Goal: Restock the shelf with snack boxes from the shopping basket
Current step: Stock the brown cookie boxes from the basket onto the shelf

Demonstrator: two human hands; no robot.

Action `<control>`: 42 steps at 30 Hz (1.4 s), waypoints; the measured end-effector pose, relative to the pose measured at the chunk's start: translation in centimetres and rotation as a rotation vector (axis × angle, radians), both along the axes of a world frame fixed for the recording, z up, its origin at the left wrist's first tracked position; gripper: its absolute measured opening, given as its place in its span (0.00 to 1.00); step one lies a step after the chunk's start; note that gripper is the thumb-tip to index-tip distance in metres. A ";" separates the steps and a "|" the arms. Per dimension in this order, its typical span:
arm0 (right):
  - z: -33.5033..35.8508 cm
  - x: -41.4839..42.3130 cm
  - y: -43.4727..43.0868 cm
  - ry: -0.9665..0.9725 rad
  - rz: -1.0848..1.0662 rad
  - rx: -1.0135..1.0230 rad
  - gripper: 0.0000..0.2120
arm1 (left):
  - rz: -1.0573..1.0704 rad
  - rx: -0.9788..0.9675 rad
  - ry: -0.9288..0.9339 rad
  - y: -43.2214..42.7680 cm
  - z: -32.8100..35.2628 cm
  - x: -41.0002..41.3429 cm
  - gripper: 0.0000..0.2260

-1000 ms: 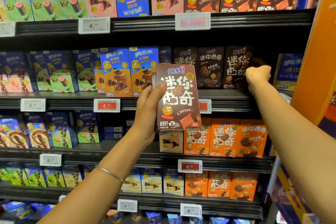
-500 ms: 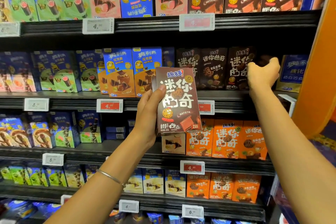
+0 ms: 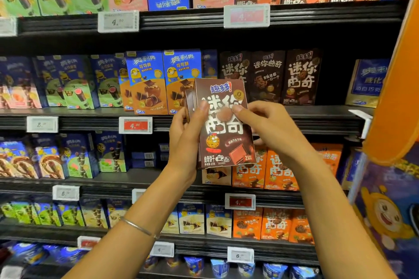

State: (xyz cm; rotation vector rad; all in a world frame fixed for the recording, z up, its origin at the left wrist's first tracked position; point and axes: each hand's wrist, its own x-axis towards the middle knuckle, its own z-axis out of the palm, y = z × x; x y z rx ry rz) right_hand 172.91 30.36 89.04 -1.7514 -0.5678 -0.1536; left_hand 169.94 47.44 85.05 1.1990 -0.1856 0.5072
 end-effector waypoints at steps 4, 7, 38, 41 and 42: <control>-0.2 0.0 -0.1 0.059 0.025 0.025 0.13 | 0.081 0.026 0.037 0.3 -0.1 -0.1 0.43; -0.3 0.0 -0.1 0.102 0.043 0.054 0.13 | 0.137 0.016 0.089 0.7 -0.2 -0.2 0.37; 3.0 12.8 1.0 -0.265 -0.642 -0.008 0.18 | 0.201 -0.030 0.128 3.5 -1.0 -0.8 0.16; 2.8 13.4 1.4 -0.251 -0.666 -0.021 0.19 | 0.205 -0.029 0.128 3.6 -1.1 -0.9 0.16; 2.8 13.5 1.5 -0.247 -0.665 -0.019 0.19 | 0.207 -0.028 0.129 3.6 -1.1 -0.9 0.16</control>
